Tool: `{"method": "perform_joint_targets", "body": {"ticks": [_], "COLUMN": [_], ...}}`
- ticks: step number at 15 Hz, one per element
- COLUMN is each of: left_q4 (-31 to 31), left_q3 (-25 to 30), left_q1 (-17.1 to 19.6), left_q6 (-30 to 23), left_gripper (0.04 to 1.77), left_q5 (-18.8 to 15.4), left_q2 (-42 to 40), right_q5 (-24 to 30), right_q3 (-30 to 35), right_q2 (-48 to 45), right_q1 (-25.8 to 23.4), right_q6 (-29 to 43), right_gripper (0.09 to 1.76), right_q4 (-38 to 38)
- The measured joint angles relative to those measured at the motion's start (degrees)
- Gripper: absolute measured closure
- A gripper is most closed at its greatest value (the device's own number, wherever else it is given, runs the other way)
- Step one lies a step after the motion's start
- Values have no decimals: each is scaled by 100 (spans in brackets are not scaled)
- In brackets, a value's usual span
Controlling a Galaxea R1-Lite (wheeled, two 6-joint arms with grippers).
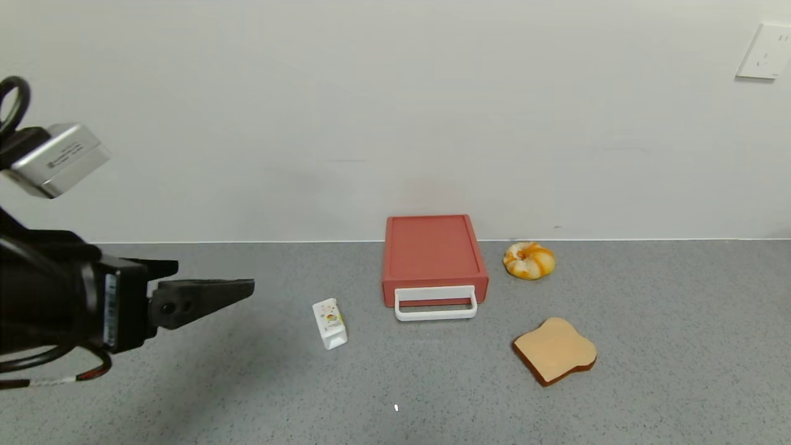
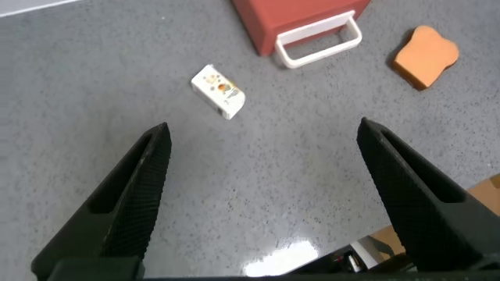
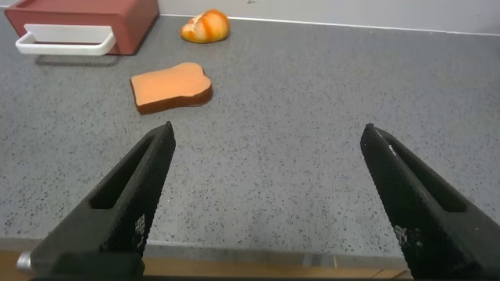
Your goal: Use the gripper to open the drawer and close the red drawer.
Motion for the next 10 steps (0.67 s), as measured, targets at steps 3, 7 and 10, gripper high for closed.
{"method": "perform_joint_targets", "body": {"ticks": [3,7,10], "left_q4": [-11,34,100], "left_q3": [455,936,1196], "left_q1": [104,126,129], "left_q6": [-11,38,94], "left_gripper": [9,9,9], "left_q5": [15,212,416], "left_q2": [-675,-1637,-2360], "right_q5": [0,2,-2], "right_q3": [0,0,0], "right_q2": [0,0,0], "right_q1": [0,0,0], "right_q6": [0,2,0], "right_gripper": [10,10,10], "right_q4": [0,0,0]}}
